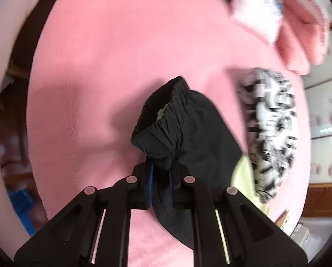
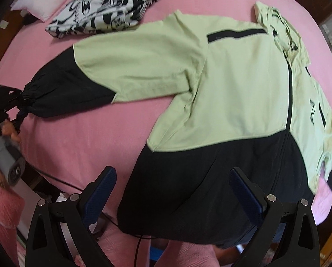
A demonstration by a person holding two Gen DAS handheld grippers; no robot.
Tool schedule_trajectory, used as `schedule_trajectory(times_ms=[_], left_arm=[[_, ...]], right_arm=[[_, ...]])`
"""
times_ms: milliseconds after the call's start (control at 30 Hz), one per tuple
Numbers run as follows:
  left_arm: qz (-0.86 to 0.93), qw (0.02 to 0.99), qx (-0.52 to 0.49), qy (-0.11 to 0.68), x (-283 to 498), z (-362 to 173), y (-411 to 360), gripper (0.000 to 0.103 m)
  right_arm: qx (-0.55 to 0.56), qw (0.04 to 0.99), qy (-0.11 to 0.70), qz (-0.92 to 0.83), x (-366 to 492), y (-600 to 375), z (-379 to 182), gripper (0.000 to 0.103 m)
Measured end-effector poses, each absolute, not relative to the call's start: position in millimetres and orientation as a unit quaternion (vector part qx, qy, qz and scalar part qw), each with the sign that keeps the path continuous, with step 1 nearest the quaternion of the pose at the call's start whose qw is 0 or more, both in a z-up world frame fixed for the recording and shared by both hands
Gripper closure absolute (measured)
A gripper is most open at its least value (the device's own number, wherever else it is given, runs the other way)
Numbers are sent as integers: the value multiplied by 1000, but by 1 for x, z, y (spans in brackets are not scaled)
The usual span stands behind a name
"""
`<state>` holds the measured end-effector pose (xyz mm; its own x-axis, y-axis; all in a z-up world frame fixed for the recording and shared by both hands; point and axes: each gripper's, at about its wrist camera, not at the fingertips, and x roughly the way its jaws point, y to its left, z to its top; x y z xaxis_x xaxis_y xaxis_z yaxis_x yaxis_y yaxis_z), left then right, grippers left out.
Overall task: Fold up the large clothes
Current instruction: 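Carry the held sleeve across the jacket body with the left tool and release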
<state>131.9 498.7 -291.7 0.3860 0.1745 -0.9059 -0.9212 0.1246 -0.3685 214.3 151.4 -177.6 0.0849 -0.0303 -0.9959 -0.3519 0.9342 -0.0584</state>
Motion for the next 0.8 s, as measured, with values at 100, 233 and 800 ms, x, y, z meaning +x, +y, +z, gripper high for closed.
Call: schedule_trajectory(times_ms=[100, 233, 800], left_arm=[[411, 694, -478, 349, 150, -248, 485, 95], [384, 746, -439, 322, 159, -195, 443, 95], [196, 891, -257, 319, 308, -77, 141, 95]], right_arm=[[-131, 736, 650, 136, 231, 134, -164, 2], [-100, 742, 645, 156, 256, 103, -147, 2], [68, 777, 621, 80, 312, -110, -96, 7]])
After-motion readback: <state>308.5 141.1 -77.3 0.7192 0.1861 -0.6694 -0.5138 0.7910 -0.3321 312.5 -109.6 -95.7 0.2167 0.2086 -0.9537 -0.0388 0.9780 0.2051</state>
